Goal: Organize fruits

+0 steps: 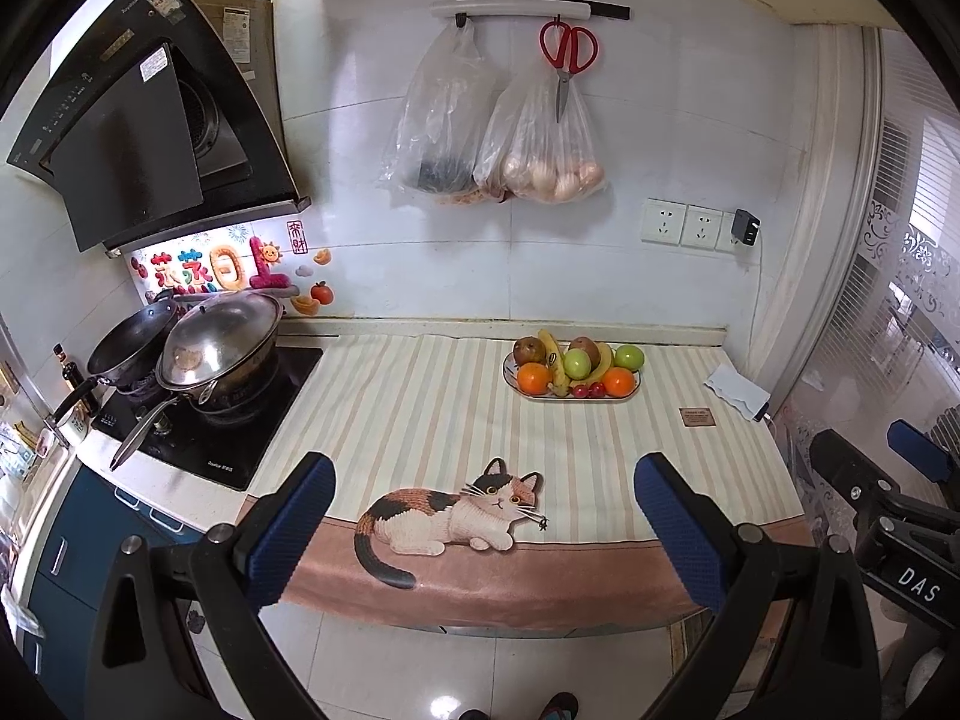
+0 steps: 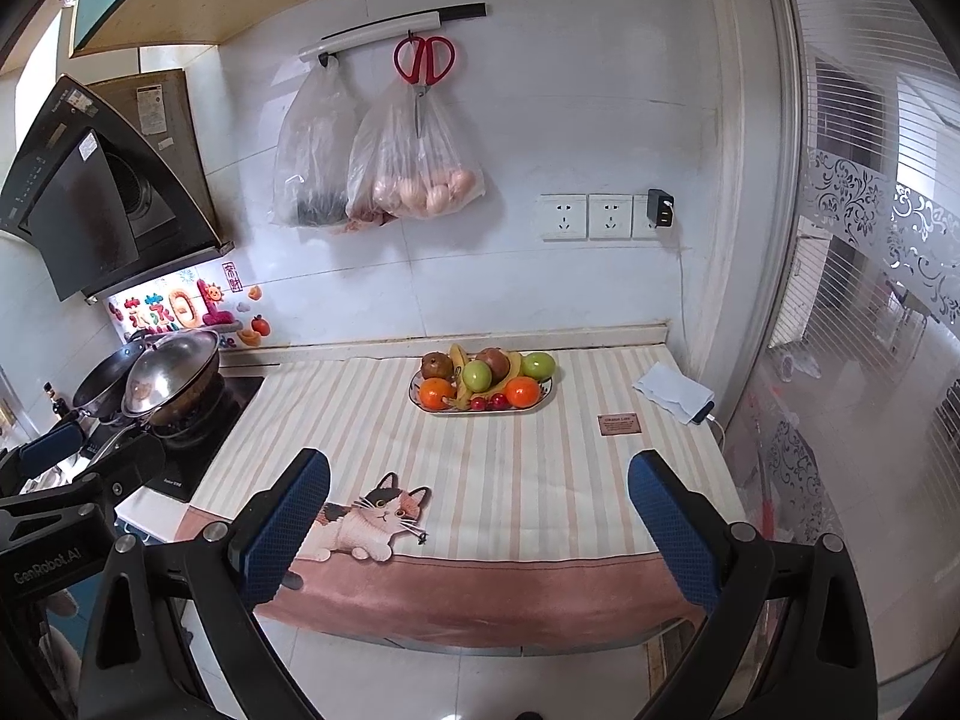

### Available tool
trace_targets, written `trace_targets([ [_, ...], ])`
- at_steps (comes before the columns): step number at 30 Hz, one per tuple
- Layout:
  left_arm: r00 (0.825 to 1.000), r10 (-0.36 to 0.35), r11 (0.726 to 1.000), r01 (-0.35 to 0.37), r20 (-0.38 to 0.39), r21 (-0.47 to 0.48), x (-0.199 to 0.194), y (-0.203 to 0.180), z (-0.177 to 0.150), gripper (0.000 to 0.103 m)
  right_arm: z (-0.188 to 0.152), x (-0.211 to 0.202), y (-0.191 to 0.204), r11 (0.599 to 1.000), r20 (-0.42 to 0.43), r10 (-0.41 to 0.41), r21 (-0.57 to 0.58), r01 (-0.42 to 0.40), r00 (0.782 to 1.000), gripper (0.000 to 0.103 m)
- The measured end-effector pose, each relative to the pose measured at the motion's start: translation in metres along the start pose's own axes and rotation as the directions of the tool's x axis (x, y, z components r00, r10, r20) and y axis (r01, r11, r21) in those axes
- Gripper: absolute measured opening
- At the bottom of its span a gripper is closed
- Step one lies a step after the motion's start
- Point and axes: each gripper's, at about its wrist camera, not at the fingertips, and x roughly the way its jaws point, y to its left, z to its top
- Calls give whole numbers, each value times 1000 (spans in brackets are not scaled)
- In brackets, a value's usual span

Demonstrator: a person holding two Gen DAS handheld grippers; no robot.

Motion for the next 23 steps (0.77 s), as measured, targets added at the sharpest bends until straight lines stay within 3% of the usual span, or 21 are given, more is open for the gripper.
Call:
trace_targets([
  [23,1000,8,1000,-8,-11,4,3,-3,1,102,0,4,-2,1000,4,5,-3,-5,1000,102],
])
